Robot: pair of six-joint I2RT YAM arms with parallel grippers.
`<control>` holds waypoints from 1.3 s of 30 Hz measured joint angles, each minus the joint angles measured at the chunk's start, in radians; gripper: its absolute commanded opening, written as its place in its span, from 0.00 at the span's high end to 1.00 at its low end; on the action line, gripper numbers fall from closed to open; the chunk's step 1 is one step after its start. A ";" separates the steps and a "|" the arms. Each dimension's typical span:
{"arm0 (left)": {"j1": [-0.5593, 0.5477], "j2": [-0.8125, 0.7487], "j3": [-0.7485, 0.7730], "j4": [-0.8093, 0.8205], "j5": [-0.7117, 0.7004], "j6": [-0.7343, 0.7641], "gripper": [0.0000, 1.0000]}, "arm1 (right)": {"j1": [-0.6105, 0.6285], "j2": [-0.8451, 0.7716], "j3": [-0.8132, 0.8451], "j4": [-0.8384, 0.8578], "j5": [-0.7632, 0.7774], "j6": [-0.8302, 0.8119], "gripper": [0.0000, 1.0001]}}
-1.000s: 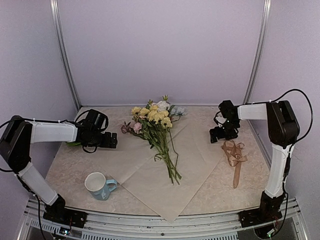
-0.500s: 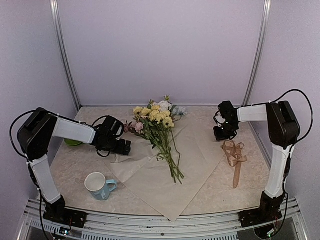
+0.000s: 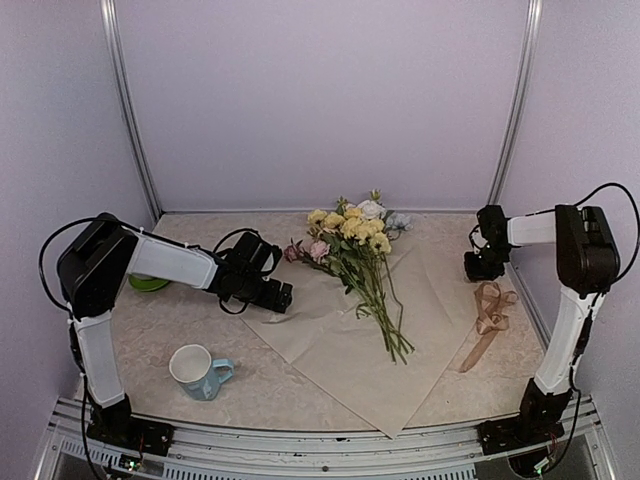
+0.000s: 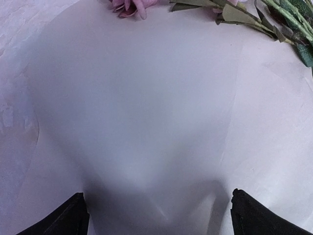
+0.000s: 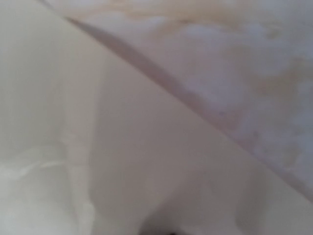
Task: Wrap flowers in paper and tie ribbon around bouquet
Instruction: Move the flattened wrapping paper to the center of the board, then pick up the bottom corner of the flattened wrapping paper from the center of the board.
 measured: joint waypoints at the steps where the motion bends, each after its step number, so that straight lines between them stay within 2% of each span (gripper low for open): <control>1: 0.000 0.000 0.002 -0.003 -0.001 0.000 0.01 | -0.008 -0.001 0.000 0.000 -0.005 -0.004 0.80; 5: 0.005 -0.015 -0.003 -0.026 -0.017 -0.001 0.01 | 0.005 -0.009 0.002 -0.016 -0.010 -0.014 0.69; 9: -0.027 -0.104 -0.026 -0.055 -0.081 0.054 0.01 | 0.069 -0.034 0.010 -0.090 0.016 -0.003 0.59; 12: -0.143 -0.216 -0.025 -0.037 -0.105 0.163 0.01 | 0.123 -0.104 0.013 -0.143 0.074 0.017 0.42; 14: -0.239 -0.268 -0.018 -0.019 -0.089 0.240 0.01 | 0.156 -0.166 0.024 -0.166 0.119 0.027 0.38; 17: -0.397 -0.298 0.007 -0.002 -0.027 0.375 0.01 | 0.209 -0.254 0.066 -0.204 0.181 0.030 0.38; 19: -0.489 -0.284 0.023 -0.009 0.021 0.457 0.01 | 0.245 -0.296 0.076 -0.215 0.173 0.027 0.41; 22: -0.608 -0.223 0.056 -0.027 0.084 0.569 0.01 | 0.331 -0.333 0.052 -0.225 0.076 0.015 0.42; 26: -0.711 -0.128 0.077 -0.045 0.135 0.703 0.03 | 0.522 -0.340 -0.052 -0.204 -0.095 0.021 0.45; 29: -0.761 -0.069 0.087 -0.068 0.137 0.781 0.12 | 0.599 -0.333 -0.137 -0.187 -0.192 0.047 0.45; 33: -0.788 0.024 0.158 -0.107 0.129 0.853 0.19 | 0.606 -0.332 -0.221 -0.159 -0.243 0.086 0.44; 39: -0.797 0.138 0.267 -0.174 0.100 0.878 0.18 | 0.623 -0.332 -0.284 -0.107 -0.262 0.118 0.44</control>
